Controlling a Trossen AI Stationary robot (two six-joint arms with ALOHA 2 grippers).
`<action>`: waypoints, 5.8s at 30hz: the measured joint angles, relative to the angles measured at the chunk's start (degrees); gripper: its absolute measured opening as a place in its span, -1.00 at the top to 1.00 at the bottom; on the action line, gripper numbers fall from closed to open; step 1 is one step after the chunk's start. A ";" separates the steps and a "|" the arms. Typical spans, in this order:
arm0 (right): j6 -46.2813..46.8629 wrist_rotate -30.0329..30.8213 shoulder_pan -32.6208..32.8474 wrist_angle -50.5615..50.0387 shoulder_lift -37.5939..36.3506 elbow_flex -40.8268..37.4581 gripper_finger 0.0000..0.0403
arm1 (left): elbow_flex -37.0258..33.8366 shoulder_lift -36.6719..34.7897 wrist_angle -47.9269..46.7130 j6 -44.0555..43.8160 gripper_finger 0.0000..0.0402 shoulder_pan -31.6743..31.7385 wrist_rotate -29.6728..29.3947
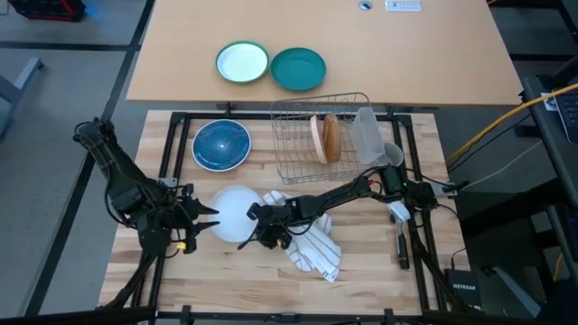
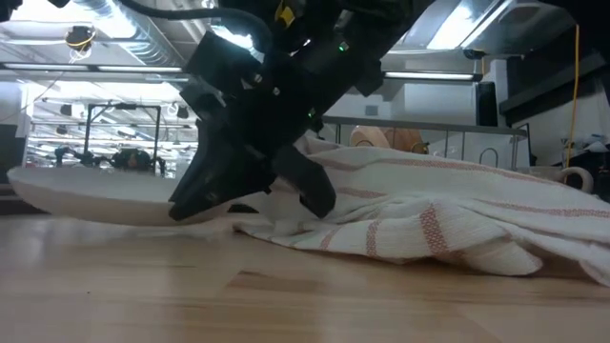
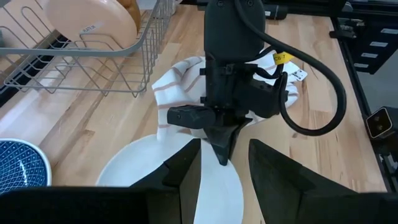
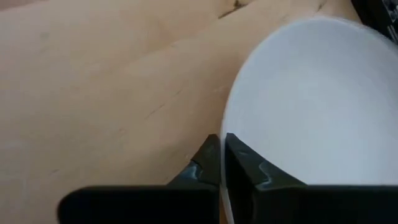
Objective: Sort dishes
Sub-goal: Put the white plate into the dish rack
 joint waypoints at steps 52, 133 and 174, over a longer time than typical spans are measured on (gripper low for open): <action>2.29 0.53 -12.44 -45.83 -12.82 44.63 0.96 | -13.01 -8.97 17.94 7.34 0.38 0.58 -6.42; 37.94 -13.42 -25.86 -69.77 -35.12 26.45 0.97 | -31.78 17.25 72.52 6.41 0.38 31.15 29.07; 51.69 8.07 -10.47 21.46 -72.74 -44.34 0.97 | -31.74 17.25 73.40 5.98 0.38 31.15 28.98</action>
